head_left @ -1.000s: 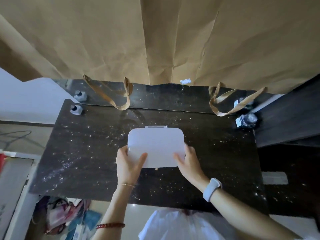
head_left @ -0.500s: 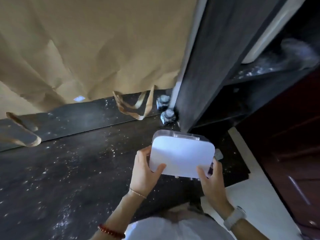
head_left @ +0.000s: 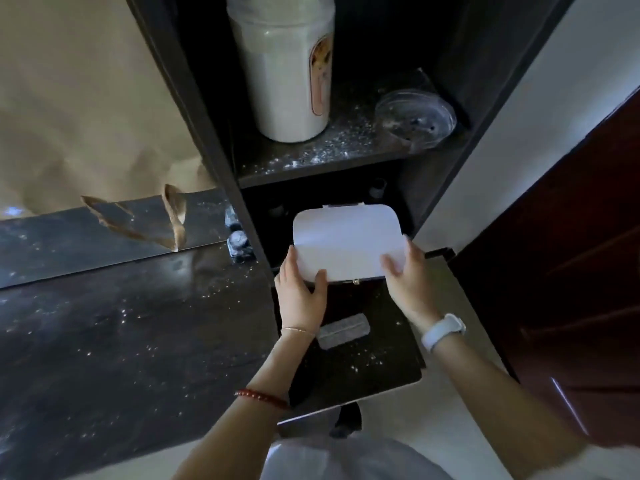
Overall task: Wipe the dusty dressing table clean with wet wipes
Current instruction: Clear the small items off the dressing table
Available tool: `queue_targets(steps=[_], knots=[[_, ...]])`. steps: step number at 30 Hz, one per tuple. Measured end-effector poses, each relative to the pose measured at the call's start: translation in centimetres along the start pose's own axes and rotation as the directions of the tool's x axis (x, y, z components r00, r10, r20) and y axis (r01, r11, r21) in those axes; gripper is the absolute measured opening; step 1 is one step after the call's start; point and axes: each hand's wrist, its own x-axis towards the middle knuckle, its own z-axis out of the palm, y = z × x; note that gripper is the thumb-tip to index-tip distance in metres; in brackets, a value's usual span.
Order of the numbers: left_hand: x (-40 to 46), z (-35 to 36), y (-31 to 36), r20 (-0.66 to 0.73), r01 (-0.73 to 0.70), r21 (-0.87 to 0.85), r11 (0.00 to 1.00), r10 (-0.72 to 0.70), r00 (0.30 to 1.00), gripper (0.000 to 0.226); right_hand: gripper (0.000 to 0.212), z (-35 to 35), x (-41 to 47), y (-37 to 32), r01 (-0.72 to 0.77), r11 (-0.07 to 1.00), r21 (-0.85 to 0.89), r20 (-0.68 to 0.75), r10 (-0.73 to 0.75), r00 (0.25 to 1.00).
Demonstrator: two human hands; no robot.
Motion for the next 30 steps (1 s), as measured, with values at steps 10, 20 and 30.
queue_targets(steps=[10,20,30], knots=[[4.8,1.9,0.0,-0.029,0.115,0.042,0.992,-0.114,0.993,0.065,0.063,1.4,4.5,-0.7,0.059,0.998,-0.022,0.087,-0.056,0.995],[-0.3,1.2,-1.8,-0.115,-0.009,0.175,0.984,0.030,0.993,0.053,0.050,3.1,-0.8,2.0,0.286,0.958,-0.013,-0.158,-0.285,0.946],[-7.2,-1.9,-11.9,0.029,0.182,0.705,0.686,-0.284,0.958,0.058,0.064,11.4,-4.6,12.8,0.450,0.723,-0.525,0.708,0.077,0.702]])
